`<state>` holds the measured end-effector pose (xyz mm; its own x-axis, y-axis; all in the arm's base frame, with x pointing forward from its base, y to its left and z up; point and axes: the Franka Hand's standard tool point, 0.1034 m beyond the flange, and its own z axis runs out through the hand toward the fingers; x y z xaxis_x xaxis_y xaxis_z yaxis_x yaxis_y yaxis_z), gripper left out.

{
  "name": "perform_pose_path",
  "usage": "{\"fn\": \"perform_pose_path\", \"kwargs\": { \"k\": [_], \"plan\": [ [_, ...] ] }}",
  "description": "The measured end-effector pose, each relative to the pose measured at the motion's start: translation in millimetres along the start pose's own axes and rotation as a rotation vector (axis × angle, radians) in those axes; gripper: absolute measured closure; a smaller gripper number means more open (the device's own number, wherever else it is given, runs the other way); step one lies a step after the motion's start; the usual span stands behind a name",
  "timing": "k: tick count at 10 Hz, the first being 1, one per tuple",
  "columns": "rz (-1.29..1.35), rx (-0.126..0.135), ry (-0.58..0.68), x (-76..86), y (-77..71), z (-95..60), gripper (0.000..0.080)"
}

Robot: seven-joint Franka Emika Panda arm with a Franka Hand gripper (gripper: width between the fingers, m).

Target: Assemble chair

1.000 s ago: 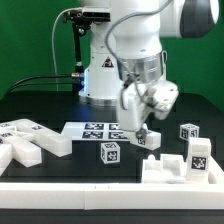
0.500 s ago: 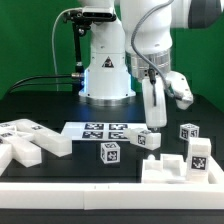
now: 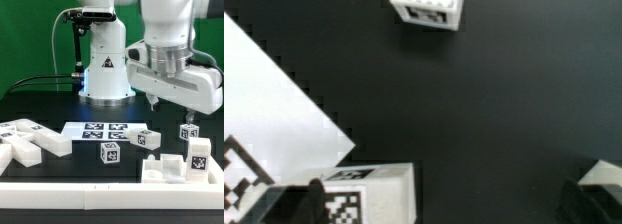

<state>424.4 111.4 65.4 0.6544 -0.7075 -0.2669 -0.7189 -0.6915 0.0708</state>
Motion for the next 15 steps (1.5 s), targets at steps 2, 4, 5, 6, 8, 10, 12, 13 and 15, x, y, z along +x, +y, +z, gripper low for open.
{"fn": "perform_pose_path", "kwargs": {
  "k": [2, 4, 5, 6, 8, 10, 12, 13, 15],
  "plan": [
    [-0.147, 0.002, 0.000, 3.6, 2.0, -0.6, 0.0151],
    [-0.437, -0.079, 0.005, 8.8, 2.8, -3.7, 0.0151],
    [-0.621, -0.111, 0.014, 13.4, 2.4, 4.9, 0.0151],
    [-0.780, -0.166, -0.013, 13.3, 3.1, 10.8, 0.0151],
    [-0.959, -0.209, -0.024, 16.6, -1.5, 14.9, 0.0151],
    [-1.073, -0.215, -0.034, 20.5, 1.0, 13.9, 0.0151],
    [-1.322, -0.294, -0.048, 31.1, 9.2, 15.7, 0.0151],
    [-1.414, -0.326, -0.038, 35.0, 8.9, 14.4, 0.0151],
    [-1.362, -0.333, -0.055, 33.6, 11.9, 14.3, 0.0151]
  ]
}}
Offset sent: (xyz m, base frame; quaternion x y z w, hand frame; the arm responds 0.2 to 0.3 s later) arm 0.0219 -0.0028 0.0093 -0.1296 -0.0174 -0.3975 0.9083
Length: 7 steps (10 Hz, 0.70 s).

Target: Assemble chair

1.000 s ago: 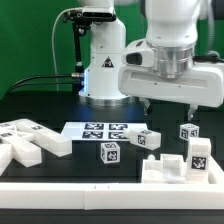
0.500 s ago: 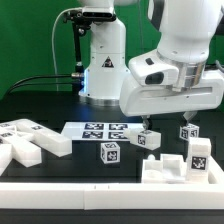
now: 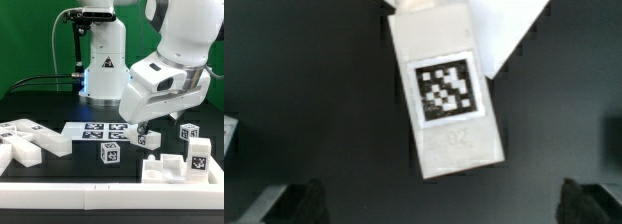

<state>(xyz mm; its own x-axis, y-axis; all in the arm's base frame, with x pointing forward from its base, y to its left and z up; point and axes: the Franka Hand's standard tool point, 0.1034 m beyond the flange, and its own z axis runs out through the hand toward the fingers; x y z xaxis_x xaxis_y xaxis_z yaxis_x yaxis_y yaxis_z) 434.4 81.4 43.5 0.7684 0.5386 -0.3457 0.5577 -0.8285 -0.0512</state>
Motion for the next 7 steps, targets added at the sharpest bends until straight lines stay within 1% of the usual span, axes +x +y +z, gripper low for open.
{"fn": "perform_pose_path", "kwargs": {
  "k": [1, 2, 3, 4, 5, 6, 7],
  "plan": [
    [0.010, 0.004, -0.023, -2.2, -0.6, 1.9, 0.0151],
    [0.066, -0.015, -0.113, -8.6, 2.2, 8.2, 0.0151],
    [0.078, -0.045, -0.212, -11.9, 6.1, 11.3, 0.0151],
    [0.084, -0.073, -0.280, -9.1, 6.3, 11.1, 0.0151],
    [0.105, -0.071, -0.329, -6.4, 1.0, 5.2, 0.0151],
    [0.118, -0.065, -0.385, -10.4, 2.2, 7.3, 0.0151],
    [0.134, -0.057, -0.476, -14.8, 3.0, 9.8, 0.0151]
  ]
}}
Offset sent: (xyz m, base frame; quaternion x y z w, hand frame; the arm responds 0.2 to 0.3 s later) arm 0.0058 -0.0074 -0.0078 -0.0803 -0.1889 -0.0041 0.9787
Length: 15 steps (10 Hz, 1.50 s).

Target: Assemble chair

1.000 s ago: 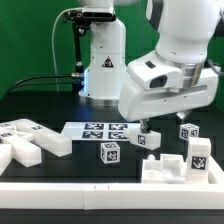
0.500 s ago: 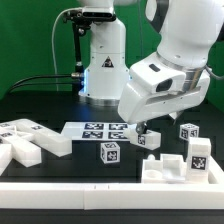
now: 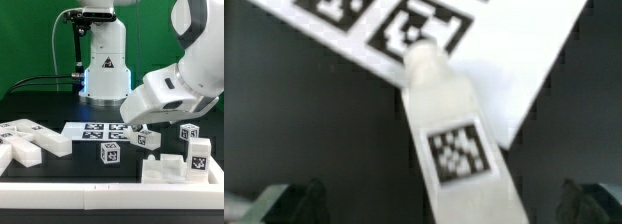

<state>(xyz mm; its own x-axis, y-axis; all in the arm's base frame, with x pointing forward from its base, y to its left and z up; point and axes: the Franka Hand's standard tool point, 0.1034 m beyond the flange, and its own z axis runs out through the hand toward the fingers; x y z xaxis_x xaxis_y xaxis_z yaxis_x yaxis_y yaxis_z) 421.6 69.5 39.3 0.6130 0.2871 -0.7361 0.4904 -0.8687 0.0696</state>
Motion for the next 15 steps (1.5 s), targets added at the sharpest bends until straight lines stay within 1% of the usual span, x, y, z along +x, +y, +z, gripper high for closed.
{"fn": "perform_pose_path", "kwargs": {
  "k": [1, 2, 3, 4, 5, 6, 8, 9, 13, 14, 15],
  "plan": [
    [-0.005, -0.005, -0.070, 1.0, -3.6, 1.0, 0.0151],
    [-0.046, -0.012, -0.109, 6.7, -12.5, 3.3, 0.0151],
    [-0.090, 0.001, -0.113, 7.8, -12.2, 9.9, 0.0151],
    [-0.057, 0.001, -0.112, 6.5, -6.9, 9.2, 0.0151],
    [-0.050, 0.003, -0.111, 6.3, -5.7, 9.3, 0.0151],
    [-0.043, 0.005, -0.113, 6.6, -5.5, 11.1, 0.0151],
    [-0.004, 0.001, -0.117, 11.7, -12.6, 19.0, 0.0151],
    [0.010, 0.002, -0.120, 13.0, -12.8, 21.5, 0.0151],
    [0.038, 0.009, -0.099, 17.6, -6.2, 26.4, 0.0151],
    [0.041, 0.011, -0.099, 17.4, -5.3, 26.7, 0.0279],
    [0.044, 0.013, -0.099, 17.2, -4.2, 27.1, 0.0428]
  ]
}}
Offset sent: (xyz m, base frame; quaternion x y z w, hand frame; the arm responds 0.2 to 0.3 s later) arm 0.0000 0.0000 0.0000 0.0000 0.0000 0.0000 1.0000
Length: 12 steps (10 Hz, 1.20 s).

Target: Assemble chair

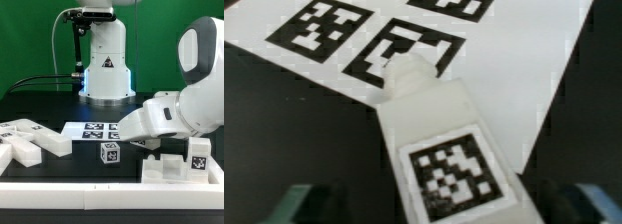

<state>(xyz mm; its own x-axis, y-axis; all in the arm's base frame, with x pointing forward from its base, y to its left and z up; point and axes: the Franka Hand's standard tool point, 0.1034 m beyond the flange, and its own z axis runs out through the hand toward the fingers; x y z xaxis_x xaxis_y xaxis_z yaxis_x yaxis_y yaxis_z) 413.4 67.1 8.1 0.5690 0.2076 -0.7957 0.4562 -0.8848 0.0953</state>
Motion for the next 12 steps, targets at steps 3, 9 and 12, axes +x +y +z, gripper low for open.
{"fn": "perform_pose_path", "kwargs": {
  "k": [3, 9, 12],
  "plan": [
    [0.001, 0.010, 0.017, -1.0, 3.8, -2.8, 0.0517],
    [0.033, 0.088, 0.403, -34.7, 54.2, -89.2, 0.0517],
    [0.051, 0.240, 0.573, -29.8, 70.4, -139.9, 0.0515]
  ]
}}
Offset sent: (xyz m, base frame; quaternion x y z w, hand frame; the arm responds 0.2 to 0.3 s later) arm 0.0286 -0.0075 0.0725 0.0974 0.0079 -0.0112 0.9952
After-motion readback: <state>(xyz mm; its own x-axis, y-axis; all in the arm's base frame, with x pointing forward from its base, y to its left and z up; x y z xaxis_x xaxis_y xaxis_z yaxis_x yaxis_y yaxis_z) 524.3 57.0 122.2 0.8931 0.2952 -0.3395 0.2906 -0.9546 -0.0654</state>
